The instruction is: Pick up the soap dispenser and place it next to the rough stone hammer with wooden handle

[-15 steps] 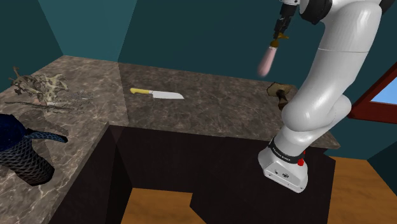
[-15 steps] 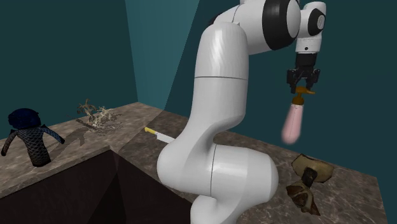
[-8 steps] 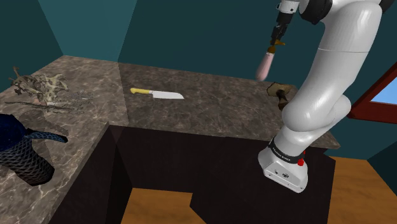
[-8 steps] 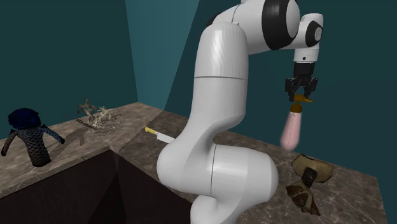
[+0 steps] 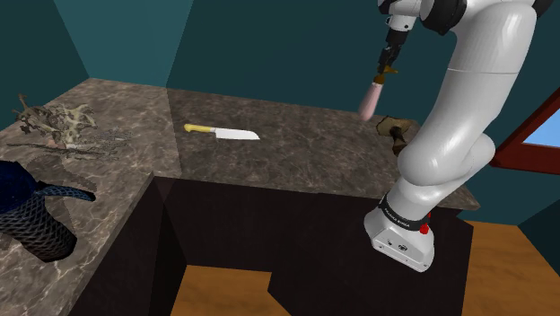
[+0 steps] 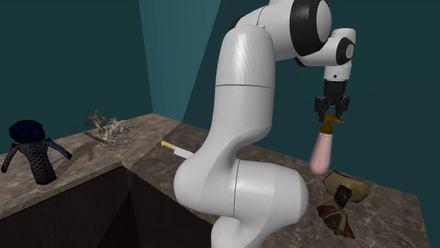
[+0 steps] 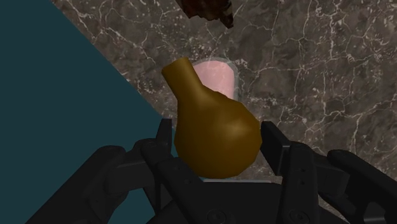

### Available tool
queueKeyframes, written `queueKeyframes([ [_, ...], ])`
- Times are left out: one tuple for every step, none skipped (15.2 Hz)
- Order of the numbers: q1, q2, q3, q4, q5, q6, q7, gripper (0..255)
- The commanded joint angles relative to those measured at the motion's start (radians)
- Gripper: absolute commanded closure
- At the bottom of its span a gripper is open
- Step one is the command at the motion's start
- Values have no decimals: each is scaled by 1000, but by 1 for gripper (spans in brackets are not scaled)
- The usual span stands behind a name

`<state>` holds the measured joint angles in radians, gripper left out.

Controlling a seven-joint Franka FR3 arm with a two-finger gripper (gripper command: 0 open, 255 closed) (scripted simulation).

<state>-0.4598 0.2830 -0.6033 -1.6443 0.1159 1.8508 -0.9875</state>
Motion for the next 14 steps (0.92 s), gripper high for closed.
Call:
queueKeyframes([
  [1, -1, 0, -14, 0, 14, 0, 255],
  [1, -1, 0, -14, 0, 14, 0, 255],
  [1, -1, 0, -14, 0, 14, 0, 255],
  [1, -1, 0, -14, 0, 14, 0, 255],
  [1, -1, 0, -14, 0, 14, 0, 255],
  [1, -1, 0, -14, 0, 14, 0, 255],
  [1, -1, 0, -14, 0, 14, 0, 255],
  [1, -1, 0, -14, 0, 14, 0, 0],
  [1, -1, 0, -14, 0, 14, 0, 0],
  [1, -1, 0, -14, 0, 14, 0, 0],
  [1, -1, 0, -14, 0, 14, 1, 0],
  [1, -1, 0, -14, 0, 14, 1, 0],
  [1, -1, 0, -14, 0, 14, 1, 0],
  [1, -5, -1, 15, -3, -18, 3, 0],
])
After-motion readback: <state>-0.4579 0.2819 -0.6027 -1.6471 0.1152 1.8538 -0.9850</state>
